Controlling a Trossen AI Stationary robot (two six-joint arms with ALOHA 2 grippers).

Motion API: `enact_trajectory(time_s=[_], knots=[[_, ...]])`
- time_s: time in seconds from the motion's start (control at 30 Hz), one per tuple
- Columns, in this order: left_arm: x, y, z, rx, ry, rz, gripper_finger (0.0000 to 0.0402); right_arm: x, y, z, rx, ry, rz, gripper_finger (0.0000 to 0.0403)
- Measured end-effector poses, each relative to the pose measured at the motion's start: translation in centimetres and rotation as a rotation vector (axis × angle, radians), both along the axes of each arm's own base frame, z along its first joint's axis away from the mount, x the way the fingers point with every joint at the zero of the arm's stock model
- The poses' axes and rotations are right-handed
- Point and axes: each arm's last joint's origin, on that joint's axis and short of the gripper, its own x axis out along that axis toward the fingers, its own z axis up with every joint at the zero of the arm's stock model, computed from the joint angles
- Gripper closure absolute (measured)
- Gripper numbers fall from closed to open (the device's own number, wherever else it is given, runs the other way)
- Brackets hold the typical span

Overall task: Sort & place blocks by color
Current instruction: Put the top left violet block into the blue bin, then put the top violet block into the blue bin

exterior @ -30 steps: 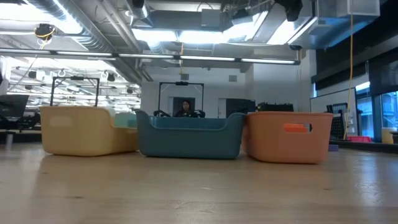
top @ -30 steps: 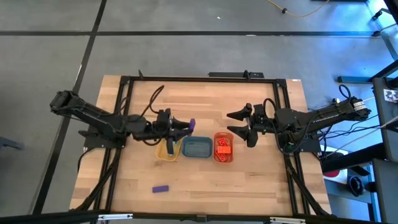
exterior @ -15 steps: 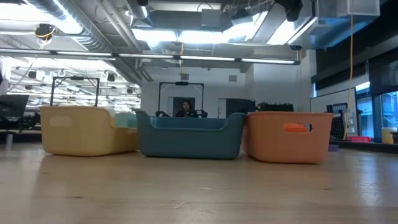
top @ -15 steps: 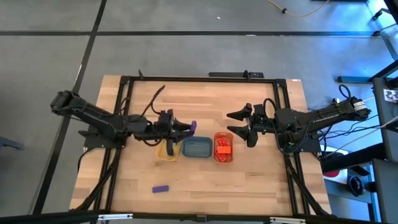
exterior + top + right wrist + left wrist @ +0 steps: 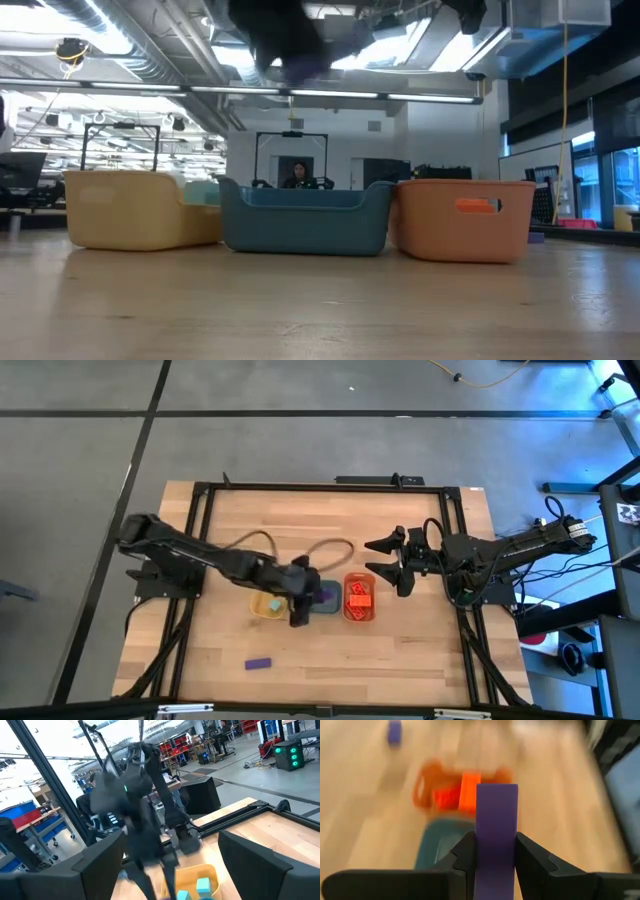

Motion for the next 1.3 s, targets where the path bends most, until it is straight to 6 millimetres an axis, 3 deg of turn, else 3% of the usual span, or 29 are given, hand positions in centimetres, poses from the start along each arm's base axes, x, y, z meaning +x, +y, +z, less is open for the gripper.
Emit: enact_trajectory(time_s=[0.23,0.5,0.97,1.17,1.3], knots=[[2.3,0.6,-6.1,0.039,0.221,0.003,0.0309,0.0,0.0,-0.1,-0.002,0.008,0.0,0.008],[3.4,1.3,-10.0,0.056,0.33,0.027,0.0309,0.0,0.0,-0.3,-0.003,0.031,0.0,0.008],[3.6,1.2,-11.0,0.069,0.36,0.007,0.0309,0.0,0.0,-0.5,-0.007,0.045,0.0,0.008],[3.6,1.2,-11.0,0.066,0.362,0.003,0.0267,0.0,0.0,-0.5,-0.007,0.045,0.0,0.008],[3.6,1.2,-11.0,0.062,0.362,0.007,0.026,0.0,0.0,-0.5,-0.008,0.045,0.0,0.008]])
